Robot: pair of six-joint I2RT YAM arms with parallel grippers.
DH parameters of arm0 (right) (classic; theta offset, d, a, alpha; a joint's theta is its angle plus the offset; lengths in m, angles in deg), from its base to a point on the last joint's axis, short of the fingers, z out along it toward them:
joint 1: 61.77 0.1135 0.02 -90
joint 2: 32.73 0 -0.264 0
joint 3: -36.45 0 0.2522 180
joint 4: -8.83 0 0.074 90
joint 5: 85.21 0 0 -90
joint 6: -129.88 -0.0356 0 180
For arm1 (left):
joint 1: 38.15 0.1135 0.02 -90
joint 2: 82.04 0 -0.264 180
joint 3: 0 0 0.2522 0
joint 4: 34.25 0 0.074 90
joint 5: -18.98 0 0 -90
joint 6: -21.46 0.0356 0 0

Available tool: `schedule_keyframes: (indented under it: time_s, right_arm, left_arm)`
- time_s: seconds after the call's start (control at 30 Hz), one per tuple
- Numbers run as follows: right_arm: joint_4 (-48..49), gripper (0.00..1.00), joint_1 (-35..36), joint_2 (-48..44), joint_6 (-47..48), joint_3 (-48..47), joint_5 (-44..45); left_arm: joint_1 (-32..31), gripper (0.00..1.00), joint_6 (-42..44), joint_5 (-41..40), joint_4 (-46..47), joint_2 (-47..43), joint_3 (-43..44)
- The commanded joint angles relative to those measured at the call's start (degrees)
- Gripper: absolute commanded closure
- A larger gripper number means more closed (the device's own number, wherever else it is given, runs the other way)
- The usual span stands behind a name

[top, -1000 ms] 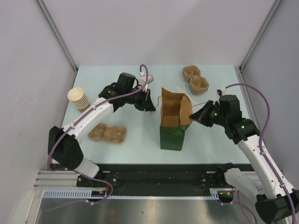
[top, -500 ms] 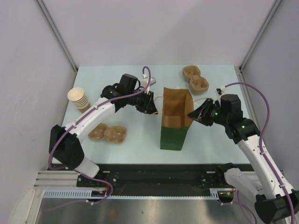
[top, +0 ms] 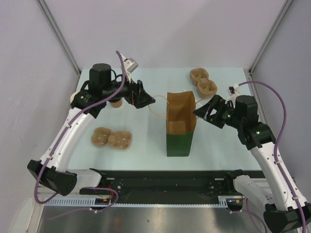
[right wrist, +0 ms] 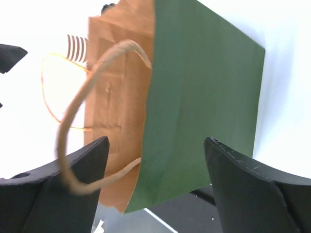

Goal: Pack the takeout coffee

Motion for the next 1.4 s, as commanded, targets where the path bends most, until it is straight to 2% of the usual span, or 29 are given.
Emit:
schedule_keyframes:
  time_s: [0.0, 0.1, 0.2, 0.23, 0.3, 0.33, 0.37, 0.4, 0.47, 0.53, 0.63, 0.9, 1.03, 1.23, 1.37]
  right_arm:
    - [1.8, 0.09, -1.1, -1.1, 2.9, -4.4, -1.2]
    - [1.2, 0.02, -2.4, -1.8, 5.4, -6.4, -2.1]
    - [0.3, 0.0, -3.6, -2.8, 9.4, -8.5, -2.6]
    - [0.2, 0.0, -4.7, -3.1, 10.5, -8.9, -2.7]
    - [0.2, 0.0, -6.0, -3.4, 14.4, -10.2, -5.3]
    - [0.3, 0.0, -7.6, -3.3, 15.9, -10.7, -6.8]
    - [0.6, 0.0, -8.5, -3.2, 17.2, -11.0, -8.6]
    - [1.0, 0.0, -9.2, -3.0, 18.4, -11.5, -12.4]
    - [1.2, 0.0, -11.5, -2.5, 22.5, -13.0, -15.4]
    - [1.4, 0.0, -13.0, -1.2, 25.7, -14.7, -18.7]
    - [1.0, 0.0, -14.8, 1.3, 28.2, -16.9, -21.1]
    - [2.2, 0.01, -16.8, 5.8, 31.8, -20.4, -23.8]
    - [2.5, 0.0, -16.9, 6.7, 32.0, -20.3, -24.6]
    - [2.4, 0.0, -17.1, 8.2, 32.0, -20.4, -25.4]
    - [2.6, 0.0, -17.4, 9.4, 32.3, -20.4, -26.1]
  left_arm:
    - [2.0, 0.0, -1.9, 5.3, 1.3, -3.4, 2.1]
    - [9.2, 0.0, -1.7, 6.9, -0.7, -6.2, -0.8]
    - [20.4, 0.0, 4.1, 10.3, -8.4, -9.1, -6.1]
    - [27.8, 0.01, 5.9, 11.6, -13.4, -10.7, -7.5]
    - [34.9, 0.01, 14.9, 12.1, -21.9, -11.3, -10.8]
    - [40.8, 0.0, 18.7, 11.6, -25.1, -10.4, -11.6]
    - [43.3, 0.01, 22.7, 10.6, -27.8, -9.6, -13.1]
    - [45.7, 0.0, 29.0, 8.5, -29.6, -9.0, -14.2]
    - [52.9, 0.02, 36.0, 6.9, -32.7, -6.5, -17.4]
    - [59.4, 0.03, 39.9, 6.8, -34.0, -4.3, -19.0]
    - [63.8, 0.08, 44.2, 4.6, -32.0, 0.1, -20.9]
    - [66.3, 0.22, 46.7, -0.5, -22.1, 6.8, -27.5]
    - [68.4, 0.37, 45.9, -1.5, -18.8, 10.8, -29.1]
    - [70.3, 0.47, 46.6, 1.9, -20.5, 17.3, -29.5]
    - [71.0, 0.48, 47.2, 4.7, -20.7, 16.9, -30.0]
